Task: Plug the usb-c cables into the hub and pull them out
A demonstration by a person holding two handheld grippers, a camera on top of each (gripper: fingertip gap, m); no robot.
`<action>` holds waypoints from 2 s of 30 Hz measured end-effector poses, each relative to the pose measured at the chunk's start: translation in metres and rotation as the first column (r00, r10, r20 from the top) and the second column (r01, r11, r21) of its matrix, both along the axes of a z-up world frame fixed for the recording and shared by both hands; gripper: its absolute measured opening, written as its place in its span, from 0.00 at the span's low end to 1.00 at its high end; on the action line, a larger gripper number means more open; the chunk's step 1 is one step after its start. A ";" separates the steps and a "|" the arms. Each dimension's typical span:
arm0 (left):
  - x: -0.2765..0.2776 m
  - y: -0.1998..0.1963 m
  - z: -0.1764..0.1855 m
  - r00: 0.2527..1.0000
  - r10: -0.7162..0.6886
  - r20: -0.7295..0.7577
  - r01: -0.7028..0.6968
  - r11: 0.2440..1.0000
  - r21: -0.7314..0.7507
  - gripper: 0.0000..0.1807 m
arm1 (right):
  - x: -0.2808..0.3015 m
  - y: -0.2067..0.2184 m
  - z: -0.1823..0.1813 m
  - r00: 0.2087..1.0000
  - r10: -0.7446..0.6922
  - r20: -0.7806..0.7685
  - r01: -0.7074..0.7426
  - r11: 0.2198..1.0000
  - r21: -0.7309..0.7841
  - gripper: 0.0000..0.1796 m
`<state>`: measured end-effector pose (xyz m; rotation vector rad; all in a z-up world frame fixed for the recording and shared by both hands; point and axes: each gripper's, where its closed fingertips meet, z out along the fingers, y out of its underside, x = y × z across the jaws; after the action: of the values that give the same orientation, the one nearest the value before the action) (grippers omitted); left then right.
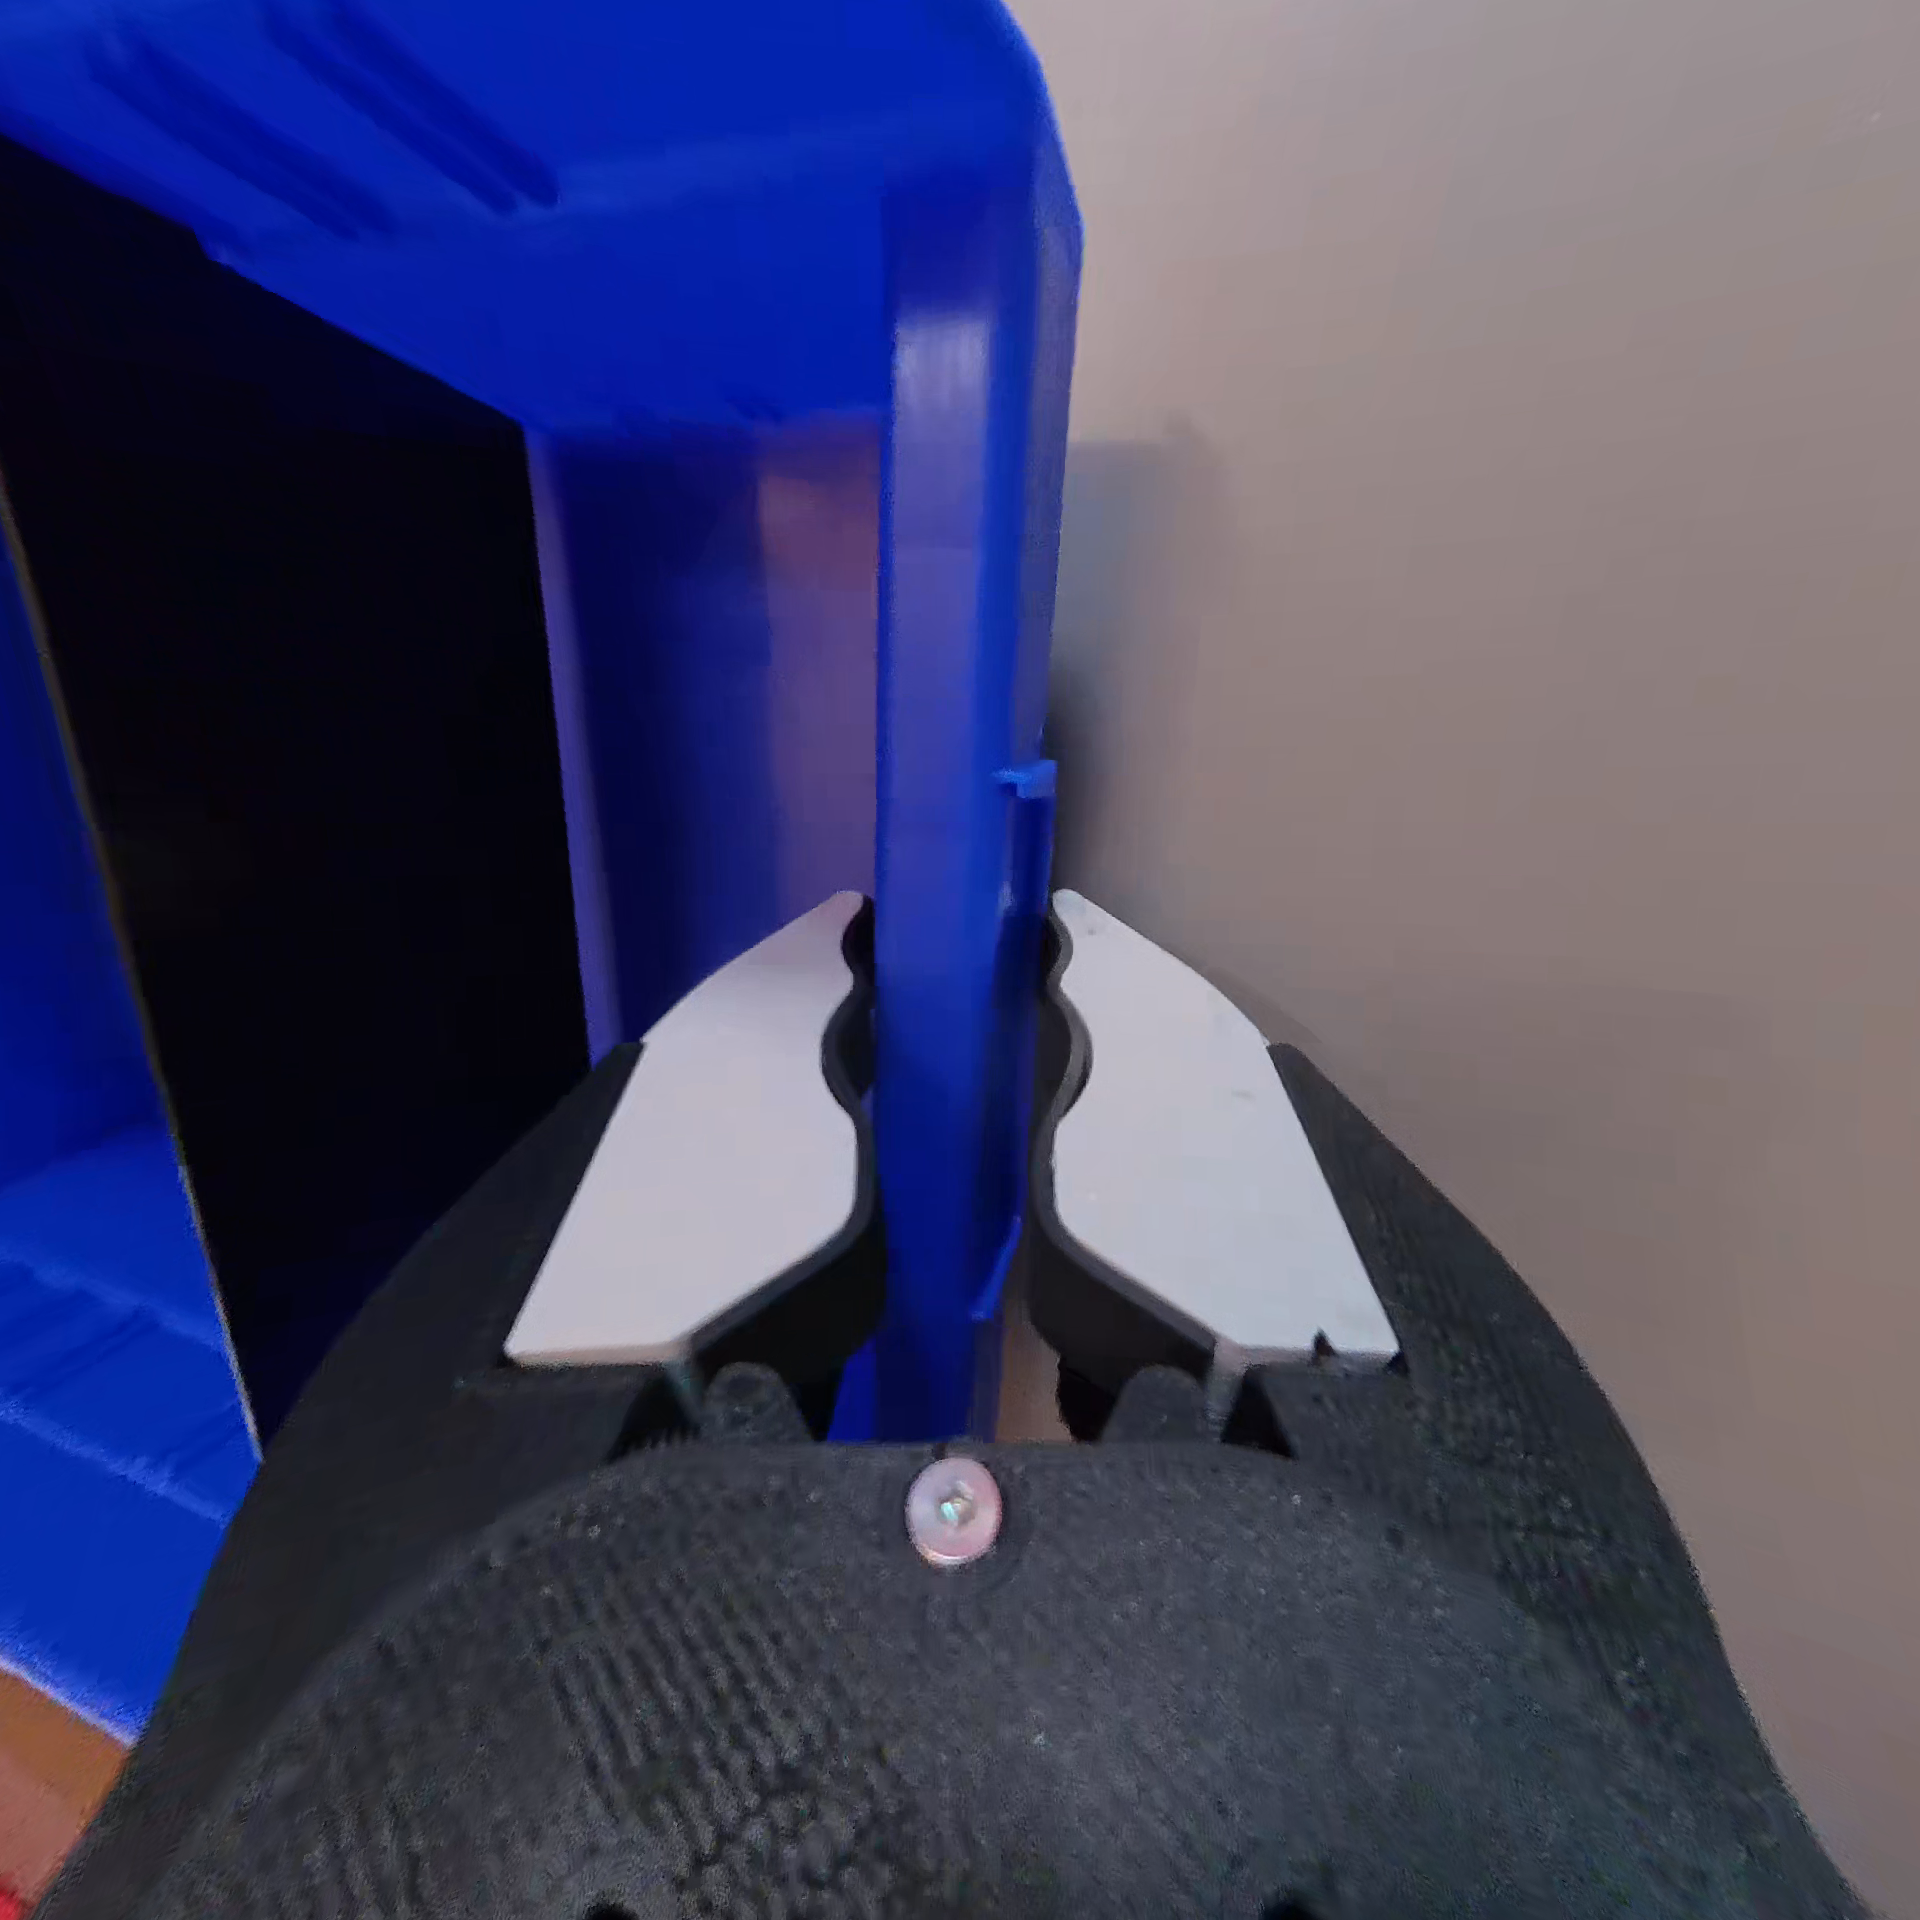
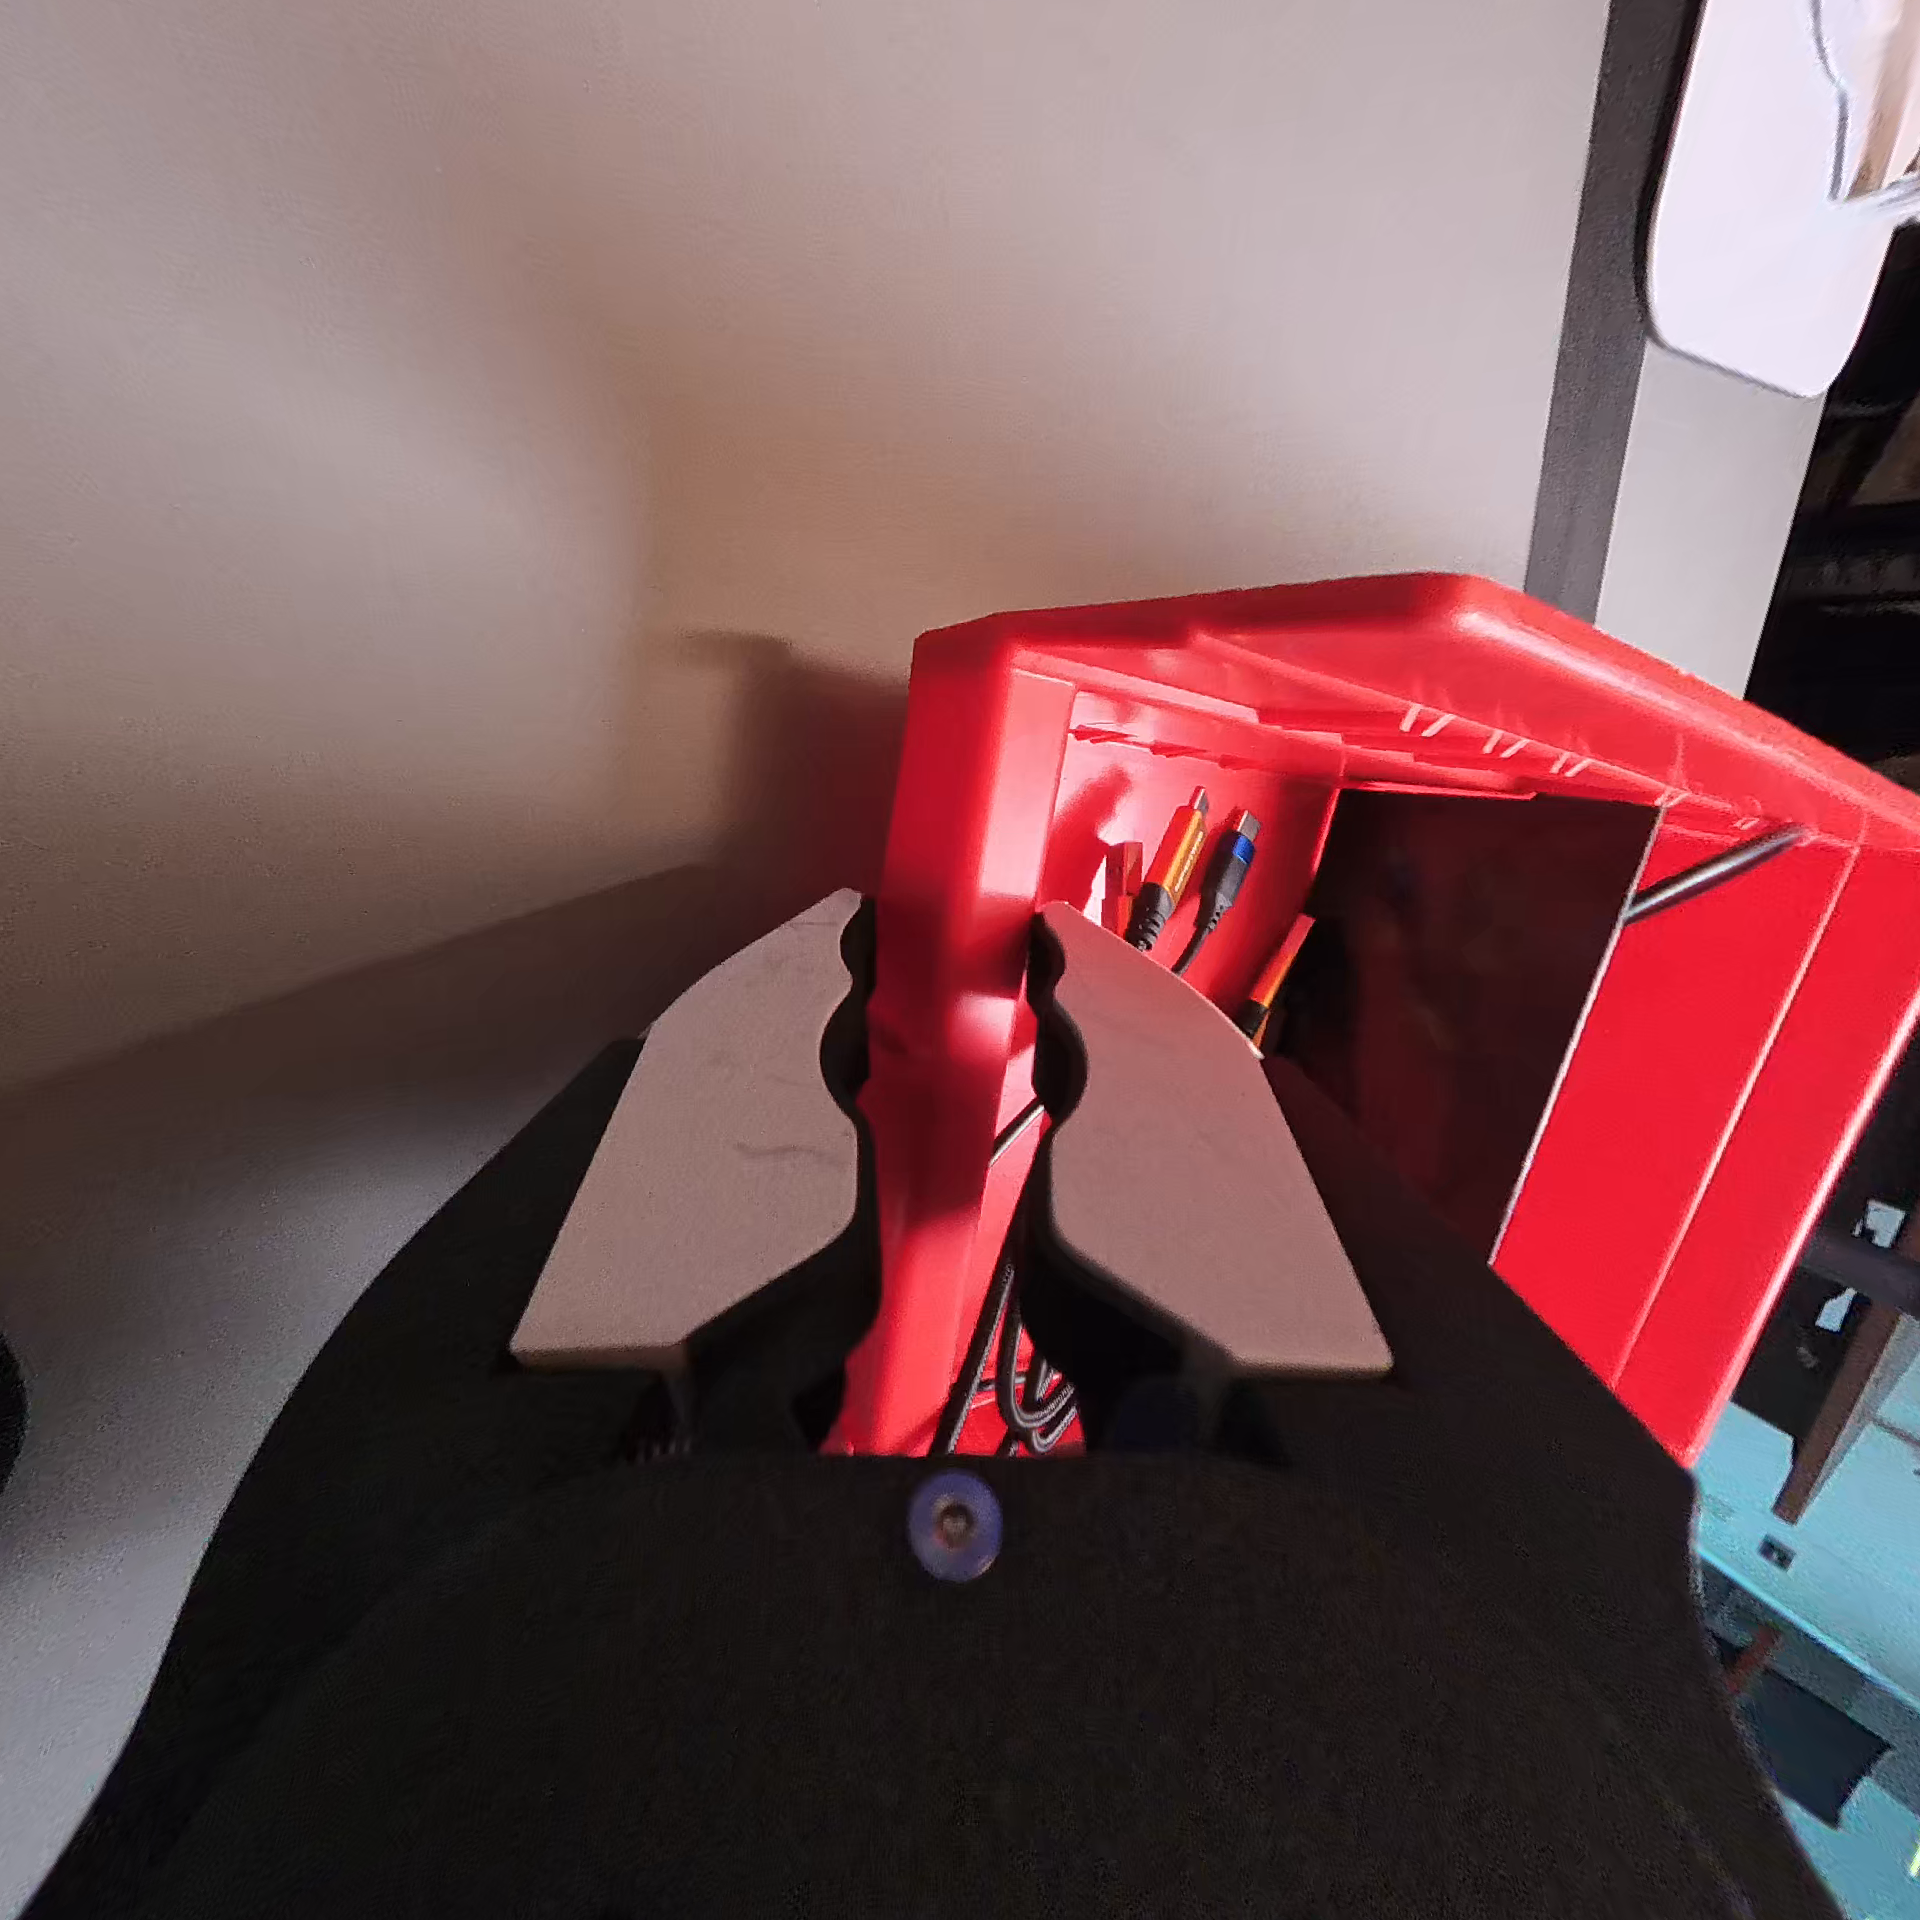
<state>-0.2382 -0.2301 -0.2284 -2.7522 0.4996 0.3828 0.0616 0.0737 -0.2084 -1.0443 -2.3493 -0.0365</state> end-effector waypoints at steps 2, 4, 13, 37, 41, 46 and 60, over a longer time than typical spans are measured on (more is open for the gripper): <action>0.008 0.007 0.000 1.000 -0.025 -0.013 0.025 1.000 0.003 0.16 | 0.002 -0.009 0.000 1.000 0.030 -0.007 -0.030 1.000 0.006 0.15; 0.021 0.015 0.000 0.998 -0.064 -0.015 0.064 0.998 0.005 0.16 | 0.002 -0.023 0.000 0.998 0.065 -0.015 -0.065 0.998 0.006 0.15; 0.097 0.082 0.000 0.954 -0.298 -0.031 0.299 0.954 0.021 0.16 | -0.004 -0.101 0.001 0.973 0.223 -0.061 -0.224 0.975 0.002 0.16; 0.204 0.101 0.081 0.937 -0.327 0.123 0.222 0.829 0.514 0.23 | 0.121 -0.075 0.117 0.488 -0.568 -0.663 0.167 0.806 -0.568 0.17; 0.241 0.099 0.084 0.921 -0.327 0.214 0.150 0.802 0.578 0.24 | 0.149 -0.054 0.097 0.379 -0.705 -0.600 0.231 0.700 -0.676 0.20; 0.260 0.109 0.085 0.918 -0.256 0.304 0.021 0.795 0.607 0.24 | 0.136 -0.046 0.079 0.380 -0.757 -0.532 0.263 0.639 -0.723 0.25; 0.271 0.155 0.090 0.851 -0.085 0.519 -0.346 0.654 0.673 0.30 | 0.093 -0.032 0.055 0.341 -0.811 -0.476 0.342 0.579 -0.740 0.27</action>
<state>0.0332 -0.0754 -0.1382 -1.9294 -0.0386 -0.1249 0.1547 0.0417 -0.1539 -1.7229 -1.0054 0.7039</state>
